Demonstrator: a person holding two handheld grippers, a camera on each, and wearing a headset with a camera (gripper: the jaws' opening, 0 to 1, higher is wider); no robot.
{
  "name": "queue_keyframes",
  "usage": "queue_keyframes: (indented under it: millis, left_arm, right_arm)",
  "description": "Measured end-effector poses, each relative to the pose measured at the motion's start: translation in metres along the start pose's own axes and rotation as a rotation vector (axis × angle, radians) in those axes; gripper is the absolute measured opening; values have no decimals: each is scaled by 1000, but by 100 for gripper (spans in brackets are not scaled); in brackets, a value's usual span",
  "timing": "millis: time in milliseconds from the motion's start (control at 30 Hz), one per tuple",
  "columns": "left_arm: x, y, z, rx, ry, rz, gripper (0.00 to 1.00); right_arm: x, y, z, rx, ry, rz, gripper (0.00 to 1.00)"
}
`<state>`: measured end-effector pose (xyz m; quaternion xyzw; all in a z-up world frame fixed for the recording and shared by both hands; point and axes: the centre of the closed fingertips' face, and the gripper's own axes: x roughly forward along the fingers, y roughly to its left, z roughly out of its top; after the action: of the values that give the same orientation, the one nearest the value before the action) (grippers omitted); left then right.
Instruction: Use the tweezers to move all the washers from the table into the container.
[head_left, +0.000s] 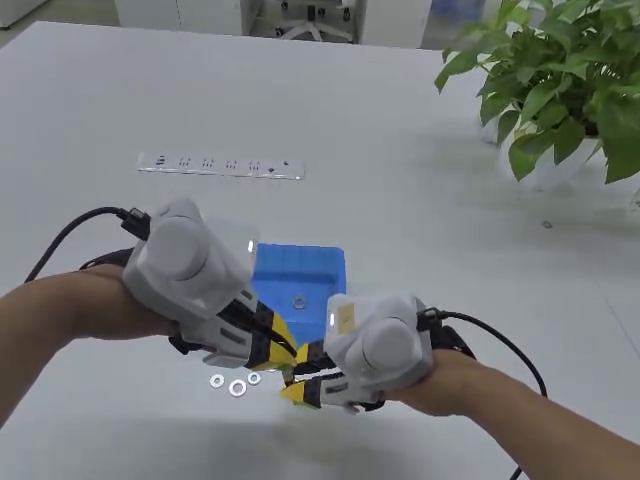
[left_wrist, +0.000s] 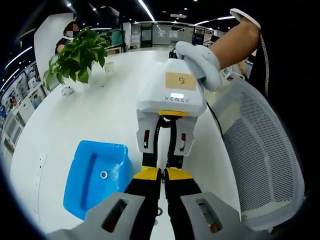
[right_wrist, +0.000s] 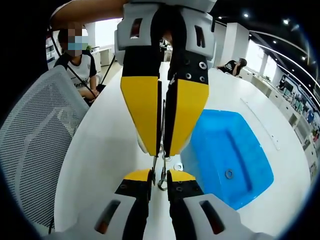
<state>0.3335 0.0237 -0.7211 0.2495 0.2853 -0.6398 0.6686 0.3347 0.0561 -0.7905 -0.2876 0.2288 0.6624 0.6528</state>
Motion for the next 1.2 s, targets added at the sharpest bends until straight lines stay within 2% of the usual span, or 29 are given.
queue_keyframes:
  millis: [333,1200]
  left_arm:
    - [1,1,-3,0,3,2,7]
    - [2,-1,-1,0,-2,-2,6]
  right_arm:
    - [3,0,0,-4,2,2,14]
    - [3,1,-2,13,13,1,10]
